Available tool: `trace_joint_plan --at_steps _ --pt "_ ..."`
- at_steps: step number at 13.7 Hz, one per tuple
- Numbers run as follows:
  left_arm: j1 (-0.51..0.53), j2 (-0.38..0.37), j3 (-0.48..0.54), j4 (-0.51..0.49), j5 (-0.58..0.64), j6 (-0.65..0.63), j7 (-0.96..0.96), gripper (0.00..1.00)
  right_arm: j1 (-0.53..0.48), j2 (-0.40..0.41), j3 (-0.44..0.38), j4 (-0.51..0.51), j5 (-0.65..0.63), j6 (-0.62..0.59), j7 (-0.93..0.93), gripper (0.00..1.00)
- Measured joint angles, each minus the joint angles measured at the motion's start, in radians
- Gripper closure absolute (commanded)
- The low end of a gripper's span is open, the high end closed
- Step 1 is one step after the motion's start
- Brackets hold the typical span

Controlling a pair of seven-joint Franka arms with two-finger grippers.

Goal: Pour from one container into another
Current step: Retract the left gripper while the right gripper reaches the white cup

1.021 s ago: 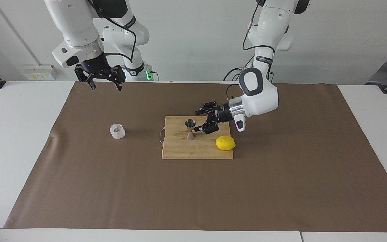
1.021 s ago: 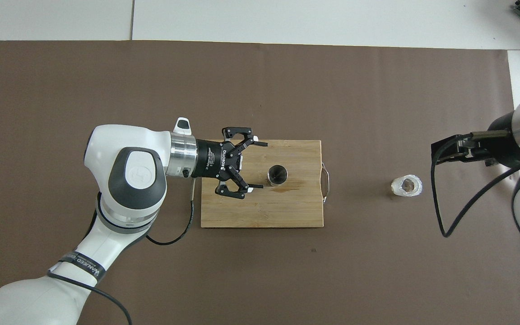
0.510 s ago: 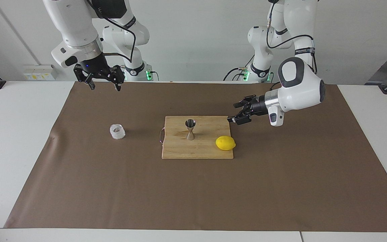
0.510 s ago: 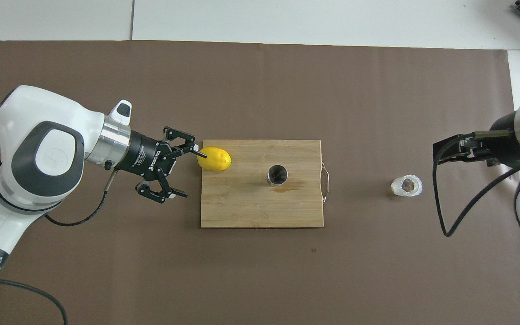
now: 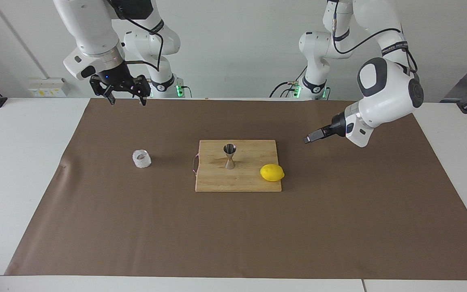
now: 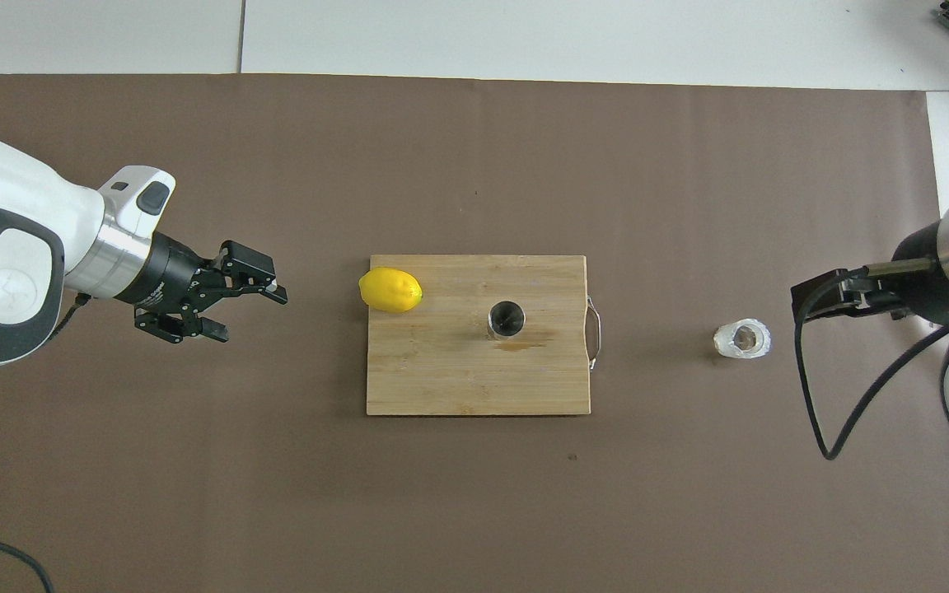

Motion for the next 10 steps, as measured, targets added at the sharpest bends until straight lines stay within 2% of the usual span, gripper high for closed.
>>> trace_joint_plan --at_steps 4,7,10 --pt "-0.002 -0.042 0.000 0.045 0.218 -0.002 0.108 0.00 -0.017 -0.063 -0.007 -0.173 0.000 0.169 -0.320 0.00" --pt "-0.001 -0.091 0.003 0.049 0.373 0.003 0.146 0.00 -0.034 -0.087 -0.012 -0.267 0.001 0.281 -0.600 0.00" --pt "-0.001 -0.125 0.003 0.066 0.448 0.022 0.221 0.00 -0.101 -0.085 -0.014 -0.343 0.087 0.344 -0.894 0.00"
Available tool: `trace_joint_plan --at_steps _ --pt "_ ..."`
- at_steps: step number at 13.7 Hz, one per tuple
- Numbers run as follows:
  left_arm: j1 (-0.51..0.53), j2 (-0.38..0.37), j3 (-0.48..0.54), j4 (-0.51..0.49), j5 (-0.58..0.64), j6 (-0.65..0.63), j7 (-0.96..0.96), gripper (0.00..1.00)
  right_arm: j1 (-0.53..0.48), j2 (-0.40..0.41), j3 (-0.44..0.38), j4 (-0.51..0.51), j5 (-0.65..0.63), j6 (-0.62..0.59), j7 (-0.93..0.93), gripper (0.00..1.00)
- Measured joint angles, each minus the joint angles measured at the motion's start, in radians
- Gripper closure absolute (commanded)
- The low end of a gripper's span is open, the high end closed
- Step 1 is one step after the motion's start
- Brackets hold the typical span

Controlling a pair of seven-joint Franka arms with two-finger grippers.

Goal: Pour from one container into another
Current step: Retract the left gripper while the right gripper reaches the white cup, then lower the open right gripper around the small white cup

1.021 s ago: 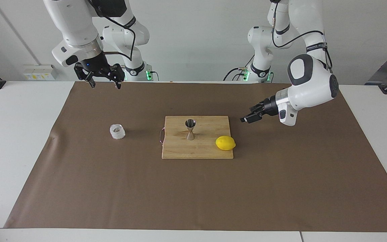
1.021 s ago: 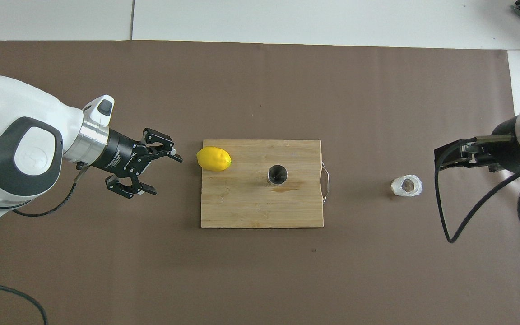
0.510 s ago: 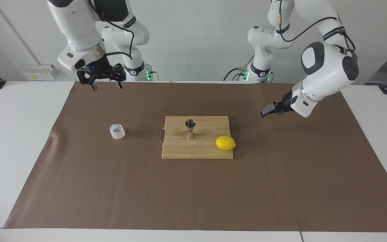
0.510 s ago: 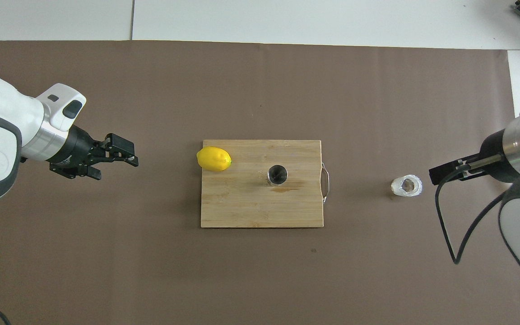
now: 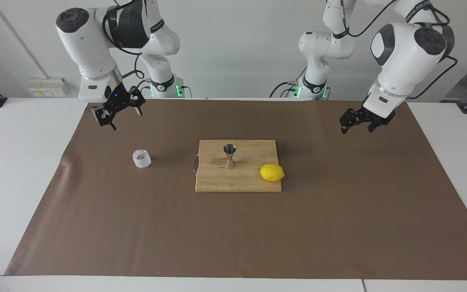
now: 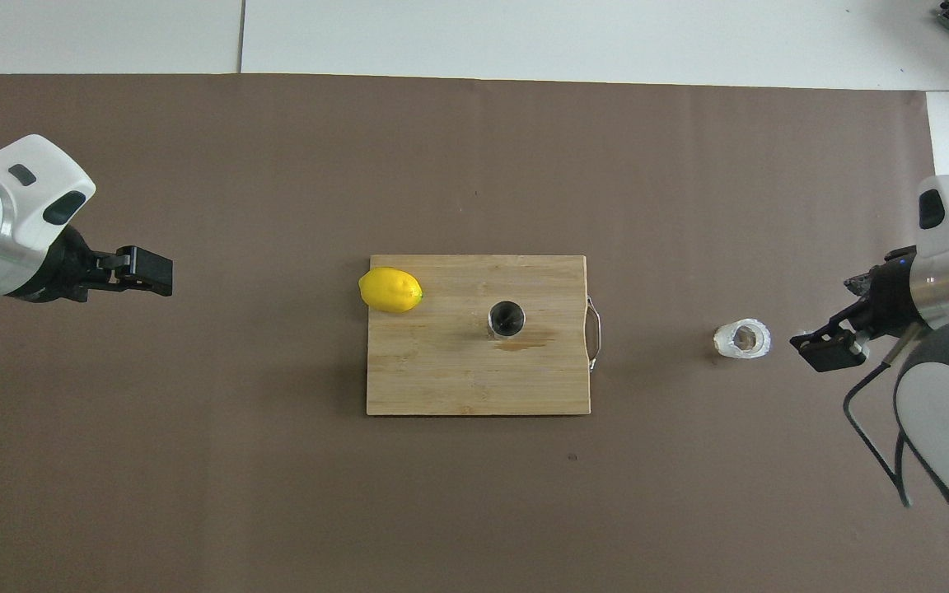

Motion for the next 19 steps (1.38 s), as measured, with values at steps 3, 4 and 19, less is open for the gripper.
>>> trace_joint_plan --at_steps 3,4,19 --pt "0.008 -0.003 -0.002 0.031 0.008 0.003 0.023 0.00 -0.056 0.016 -0.003 -0.088 0.063 0.120 -0.315 0.00" --pt "0.029 -0.003 -0.013 0.033 0.009 0.003 0.025 0.00 -0.071 0.029 -0.004 -0.109 0.096 0.147 -0.399 0.00" --pt "0.275 -0.025 -0.181 0.075 0.013 -0.073 0.041 0.00 -0.247 0.273 -0.008 -0.246 0.558 0.285 -1.342 0.00"
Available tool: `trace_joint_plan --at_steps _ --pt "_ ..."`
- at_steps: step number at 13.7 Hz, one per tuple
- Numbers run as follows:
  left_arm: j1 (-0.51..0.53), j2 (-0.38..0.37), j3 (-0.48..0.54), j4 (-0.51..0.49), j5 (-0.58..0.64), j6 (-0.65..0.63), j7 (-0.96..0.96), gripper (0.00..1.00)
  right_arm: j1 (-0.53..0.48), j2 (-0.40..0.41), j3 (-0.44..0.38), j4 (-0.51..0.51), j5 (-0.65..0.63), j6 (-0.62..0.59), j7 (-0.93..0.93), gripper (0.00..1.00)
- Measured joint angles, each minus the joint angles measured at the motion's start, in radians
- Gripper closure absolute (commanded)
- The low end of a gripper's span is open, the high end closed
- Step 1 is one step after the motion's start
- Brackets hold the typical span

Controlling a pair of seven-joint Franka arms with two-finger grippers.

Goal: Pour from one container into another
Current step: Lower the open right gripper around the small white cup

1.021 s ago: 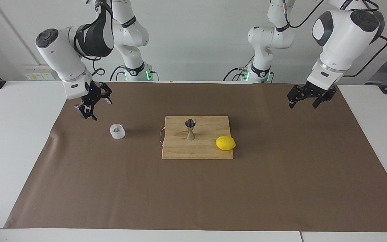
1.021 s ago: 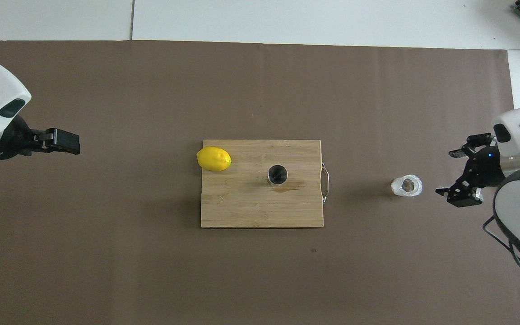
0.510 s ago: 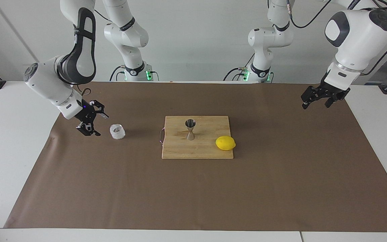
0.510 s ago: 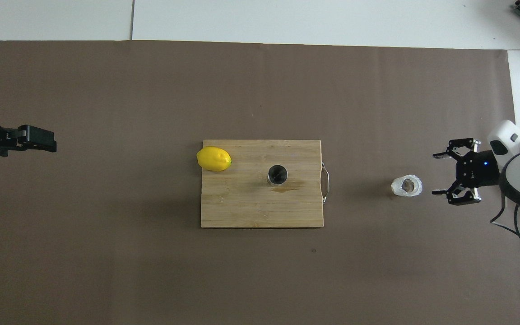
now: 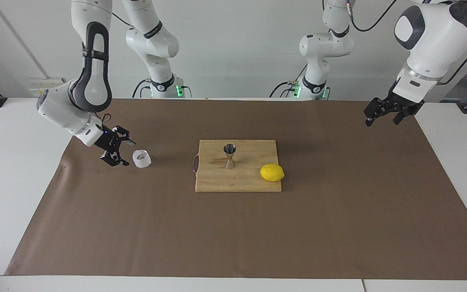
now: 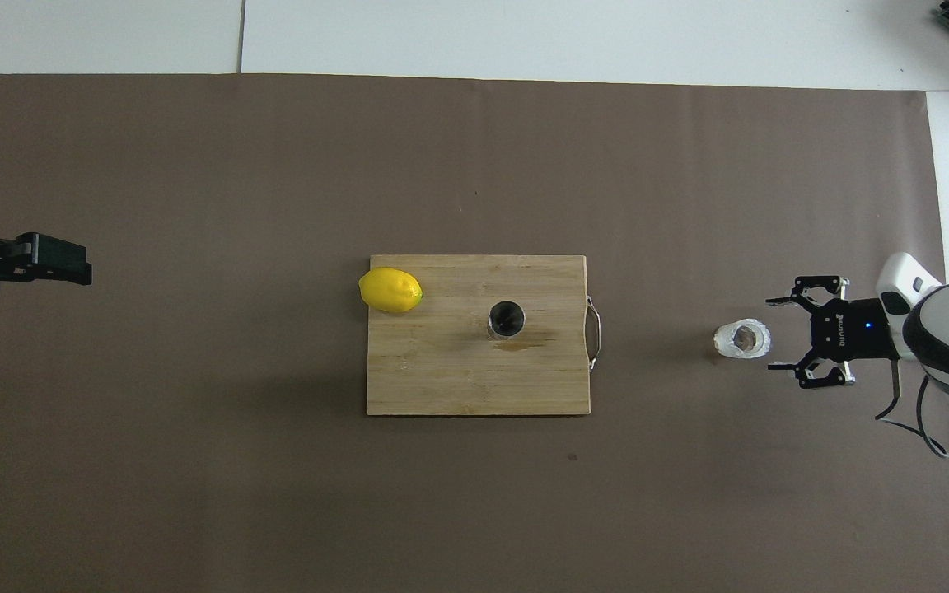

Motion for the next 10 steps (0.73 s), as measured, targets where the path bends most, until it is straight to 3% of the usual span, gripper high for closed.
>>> trace_joint_plan --at_steps 6,10 --pt "0.000 -0.071 -0.012 0.005 0.000 -0.093 0.000 0.00 -0.016 0.096 0.000 -0.004 0.081 0.015 -0.110 0.00" --pt "0.000 -0.073 -0.012 0.004 0.000 -0.093 0.000 0.00 -0.014 0.110 0.000 -0.006 0.088 0.012 -0.123 0.00"
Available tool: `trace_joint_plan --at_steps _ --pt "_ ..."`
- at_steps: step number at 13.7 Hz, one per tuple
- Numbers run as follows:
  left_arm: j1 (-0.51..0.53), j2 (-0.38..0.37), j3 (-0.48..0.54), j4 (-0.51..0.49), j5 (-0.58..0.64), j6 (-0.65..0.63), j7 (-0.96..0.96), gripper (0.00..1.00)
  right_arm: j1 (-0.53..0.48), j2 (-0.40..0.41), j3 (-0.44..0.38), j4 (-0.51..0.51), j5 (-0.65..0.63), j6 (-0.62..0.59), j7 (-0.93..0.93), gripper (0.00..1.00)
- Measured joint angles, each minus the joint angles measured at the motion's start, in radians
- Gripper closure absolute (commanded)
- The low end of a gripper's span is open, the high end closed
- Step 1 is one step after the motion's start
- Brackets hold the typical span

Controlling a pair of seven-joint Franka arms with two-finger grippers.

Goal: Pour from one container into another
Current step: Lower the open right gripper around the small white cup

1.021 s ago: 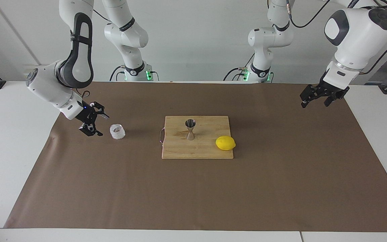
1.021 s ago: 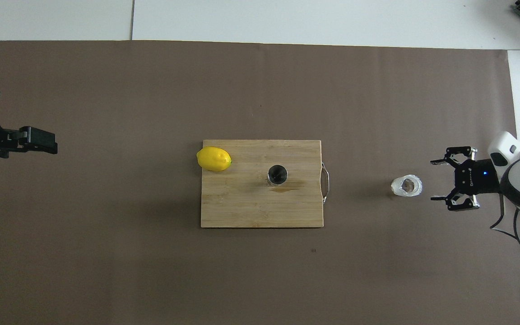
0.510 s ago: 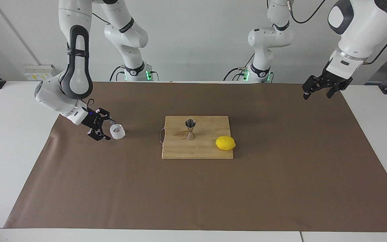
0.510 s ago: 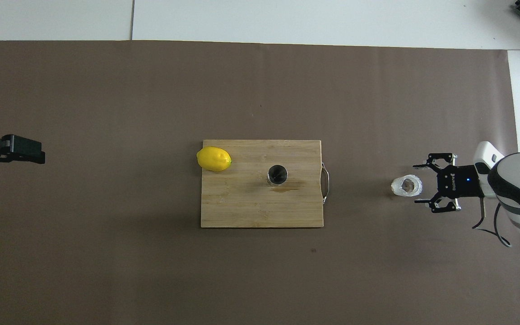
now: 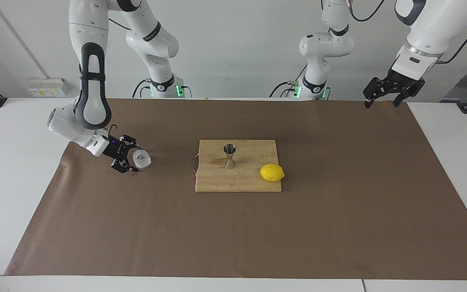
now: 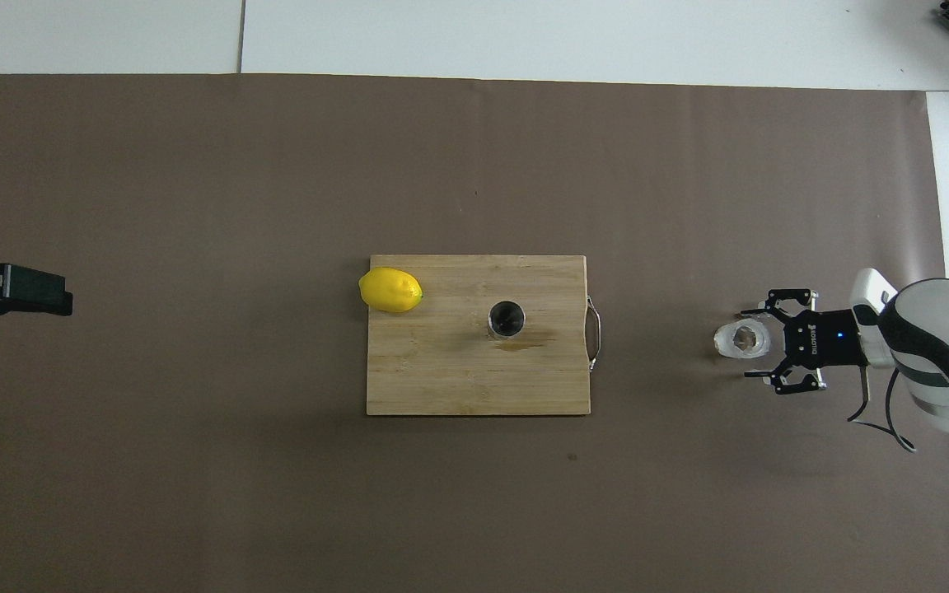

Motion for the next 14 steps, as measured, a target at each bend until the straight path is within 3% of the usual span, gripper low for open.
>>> trace_joint_plan --at_steps 9,12,14 --pt "0.000 0.000 0.002 0.000 0.000 0.000 0.000 0.00 0.022 0.000 0.009 -0.002 0.005 0.000 0.000 0.00" --pt "0.001 0.000 0.004 0.000 0.000 0.001 0.000 0.00 0.021 0.000 0.009 -0.001 0.006 0.000 0.000 0.21" --pt "0.001 0.000 0.000 0.000 0.000 0.001 0.000 0.00 0.021 -0.001 0.009 0.001 0.009 0.000 0.000 0.47"
